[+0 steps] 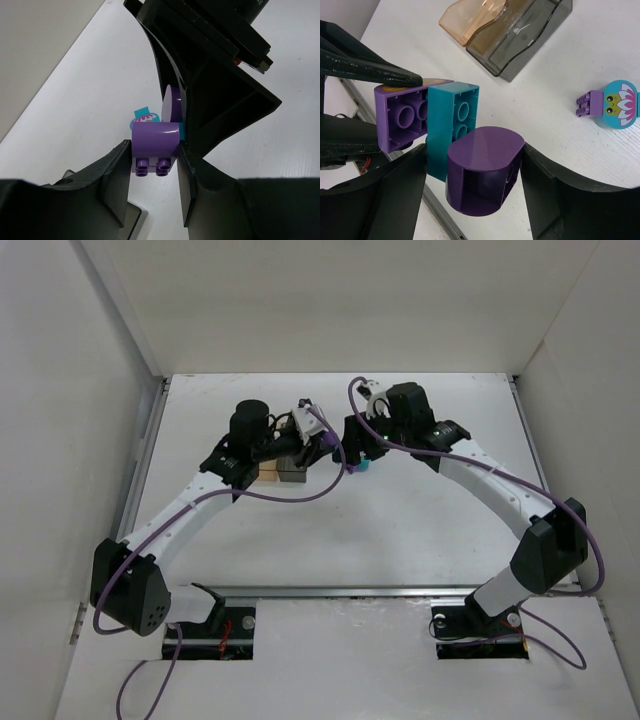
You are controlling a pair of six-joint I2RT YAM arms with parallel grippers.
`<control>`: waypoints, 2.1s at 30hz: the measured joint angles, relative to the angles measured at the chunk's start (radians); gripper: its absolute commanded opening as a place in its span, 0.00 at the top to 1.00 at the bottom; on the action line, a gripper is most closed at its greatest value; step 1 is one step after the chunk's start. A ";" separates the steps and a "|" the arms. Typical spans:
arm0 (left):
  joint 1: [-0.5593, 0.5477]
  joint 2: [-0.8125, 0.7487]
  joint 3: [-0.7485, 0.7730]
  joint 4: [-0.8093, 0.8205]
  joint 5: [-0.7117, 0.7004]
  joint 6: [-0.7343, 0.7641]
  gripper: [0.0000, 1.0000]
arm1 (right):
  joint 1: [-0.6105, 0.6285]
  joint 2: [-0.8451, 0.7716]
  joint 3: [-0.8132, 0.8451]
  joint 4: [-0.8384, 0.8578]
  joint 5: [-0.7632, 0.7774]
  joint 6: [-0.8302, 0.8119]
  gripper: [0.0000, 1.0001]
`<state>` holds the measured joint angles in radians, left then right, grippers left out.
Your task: Sort the legos into containers by color
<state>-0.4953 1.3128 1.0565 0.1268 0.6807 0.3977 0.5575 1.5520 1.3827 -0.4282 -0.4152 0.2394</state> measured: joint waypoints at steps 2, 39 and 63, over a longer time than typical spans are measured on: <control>0.000 0.000 0.000 0.000 -0.009 -0.001 1.00 | 0.000 -0.001 -0.003 0.003 0.000 0.000 1.00; 0.315 0.317 0.078 -0.224 -0.520 -0.138 0.71 | -0.087 0.037 -0.072 0.018 0.164 0.141 1.00; 0.299 0.263 0.137 -0.360 -0.230 -0.024 0.00 | -0.087 0.037 -0.049 0.024 0.089 0.115 1.00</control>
<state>-0.1963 1.5761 1.1934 -0.2333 0.4503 0.3740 0.4709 1.5887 1.3334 -0.4046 -0.3267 0.3542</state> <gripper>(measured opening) 0.997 0.740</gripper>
